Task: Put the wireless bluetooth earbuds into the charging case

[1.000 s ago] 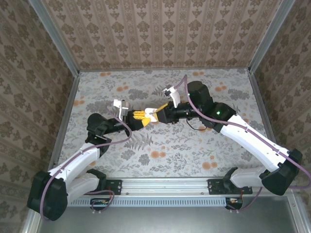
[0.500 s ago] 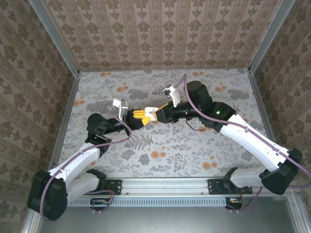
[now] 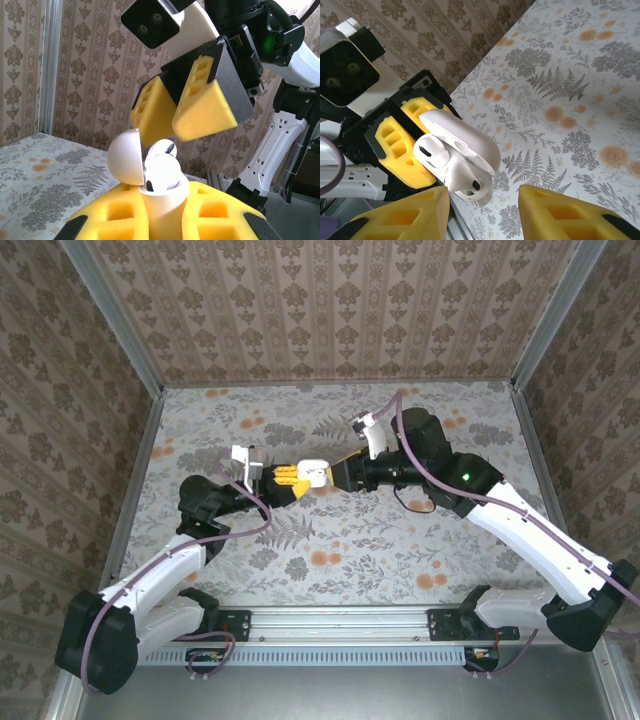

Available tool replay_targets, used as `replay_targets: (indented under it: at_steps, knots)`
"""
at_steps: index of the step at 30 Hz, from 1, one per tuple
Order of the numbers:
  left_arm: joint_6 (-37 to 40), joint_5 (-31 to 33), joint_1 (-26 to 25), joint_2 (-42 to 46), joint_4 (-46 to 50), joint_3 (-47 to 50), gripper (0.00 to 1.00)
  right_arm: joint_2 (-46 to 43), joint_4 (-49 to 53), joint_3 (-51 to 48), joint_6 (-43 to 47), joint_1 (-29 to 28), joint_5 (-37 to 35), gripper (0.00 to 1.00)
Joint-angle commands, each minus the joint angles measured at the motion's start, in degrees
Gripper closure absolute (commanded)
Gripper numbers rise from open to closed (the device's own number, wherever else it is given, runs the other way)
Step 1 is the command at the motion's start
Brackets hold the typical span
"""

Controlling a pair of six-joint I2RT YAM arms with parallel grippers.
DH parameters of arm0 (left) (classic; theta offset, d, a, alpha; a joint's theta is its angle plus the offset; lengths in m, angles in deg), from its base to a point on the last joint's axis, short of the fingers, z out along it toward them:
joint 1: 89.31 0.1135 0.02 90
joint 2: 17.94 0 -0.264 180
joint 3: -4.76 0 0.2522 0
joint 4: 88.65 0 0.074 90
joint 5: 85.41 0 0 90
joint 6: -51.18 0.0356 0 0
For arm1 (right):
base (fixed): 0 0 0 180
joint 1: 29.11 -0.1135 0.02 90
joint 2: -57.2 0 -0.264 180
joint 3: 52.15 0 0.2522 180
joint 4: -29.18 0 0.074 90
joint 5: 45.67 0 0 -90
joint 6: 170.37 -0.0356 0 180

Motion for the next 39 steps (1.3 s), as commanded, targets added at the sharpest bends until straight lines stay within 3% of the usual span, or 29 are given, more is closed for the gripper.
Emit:
replay_targets:
  at_steps: [1, 12, 18, 23, 33, 39]
  knots:
    - [0.5, -0.6, -0.2, -0.1, -3.1, -2.0, 1.00, -1.7, 1.4, 1.1, -1.7, 0.2, -2.8, 0.58]
    - [-1.0, -1.1, -0.3, 1.2, -3.2, -2.3, 1.00, 0.6, -3.8, 0.5, -4.8, 1.2, 1.2, 0.51]
    - [-2.4, -2.0, -0.6, -0.2, -4.8, -3.0, 1.00, -0.2, -9.2, -1.3, -10.9, 5.4, 4.3, 0.49]
    - [-2.9, -3.2, -1.4, -2.6, -5.7, -4.7, 1.00, 2.3, -12.7, -1.6, -16.0, 8.4, 11.2, 0.49]
    - [-4.0, -3.6, -1.9, -6.8, -7.9, -6.6, 1.00, 9.0, -19.8, -1.5, -22.5, 8.9, 26.5, 0.61]
    - [-2.7, -2.2, -1.4, -7.4, -5.0, -6.4, 1.00, 6.8, -19.1, -1.3, -19.6, 8.9, 28.9, 0.62]
